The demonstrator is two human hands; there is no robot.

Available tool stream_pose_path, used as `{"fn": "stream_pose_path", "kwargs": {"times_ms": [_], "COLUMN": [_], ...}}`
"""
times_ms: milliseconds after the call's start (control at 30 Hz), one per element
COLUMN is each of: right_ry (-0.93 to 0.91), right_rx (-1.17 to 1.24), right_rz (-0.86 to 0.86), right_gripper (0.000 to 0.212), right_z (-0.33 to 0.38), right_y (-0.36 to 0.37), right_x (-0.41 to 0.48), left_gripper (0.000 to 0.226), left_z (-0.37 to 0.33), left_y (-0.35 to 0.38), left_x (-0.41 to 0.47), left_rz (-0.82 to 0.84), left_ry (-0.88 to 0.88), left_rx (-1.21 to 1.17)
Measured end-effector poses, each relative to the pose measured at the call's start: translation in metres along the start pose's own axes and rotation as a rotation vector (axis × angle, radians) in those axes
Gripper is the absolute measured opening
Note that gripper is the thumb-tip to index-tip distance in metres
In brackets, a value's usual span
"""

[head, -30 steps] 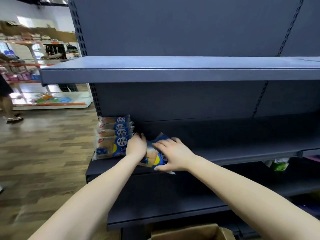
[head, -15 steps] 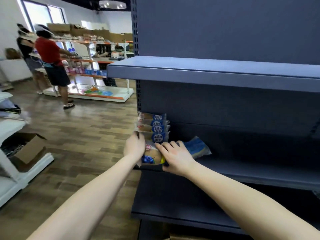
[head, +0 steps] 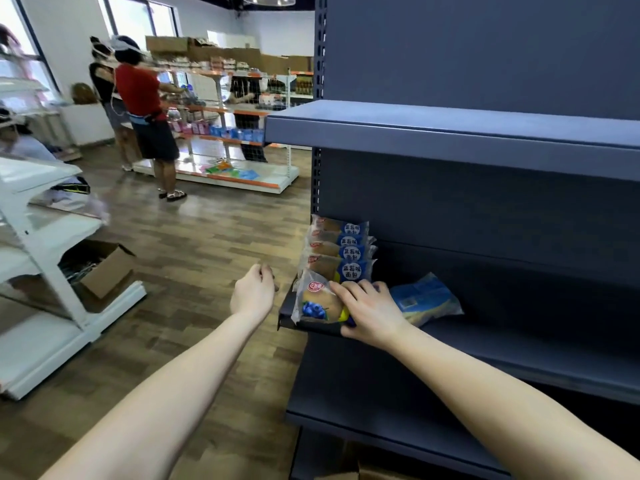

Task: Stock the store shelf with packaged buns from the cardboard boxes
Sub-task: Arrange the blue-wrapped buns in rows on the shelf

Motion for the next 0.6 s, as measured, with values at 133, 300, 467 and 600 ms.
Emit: {"fn": "stream_pose_path", "kwargs": {"times_ms": [133, 300, 467, 600], "right_ry": [0.094, 0.222, 0.401, 0.550], "right_rx": [0.016, -0.039, -0.064, -0.066], "right_rz": [0.001, 0.045, 0.070, 0.093], "right_gripper": [0.095, 0.093, 0.091, 0.089], "right_z": [-0.023, -0.067, -0.115, -0.147], "right_y": [-0.002, -0.003, -0.002, 0.000], "right_x": [-0.014, -0.045, -0.082, -0.106], "left_gripper": [0.041, 0.043, 0.033, 0.023], "left_z": [-0.019, -0.048, -0.084, -0.100], "left_y": [0.024, 0.064, 0.105, 0.144], "left_x": [-0.004, -0.018, -0.048, -0.066], "left_rz": [0.095, 0.188, 0.310, 0.482], "left_ry": [0.096, 0.232, 0.487, 0.657], "left_rx": [0.098, 0.137, 0.182, 0.217]}}
Point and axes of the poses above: each hand's wrist, its own x-axis towards the middle knuckle, its own y-axis out of the palm, z = x × y, the point moved 5 cm from there along x, towards the middle knuckle, and after that the axes turned 4 degrees about x, right-handed, at the moved point
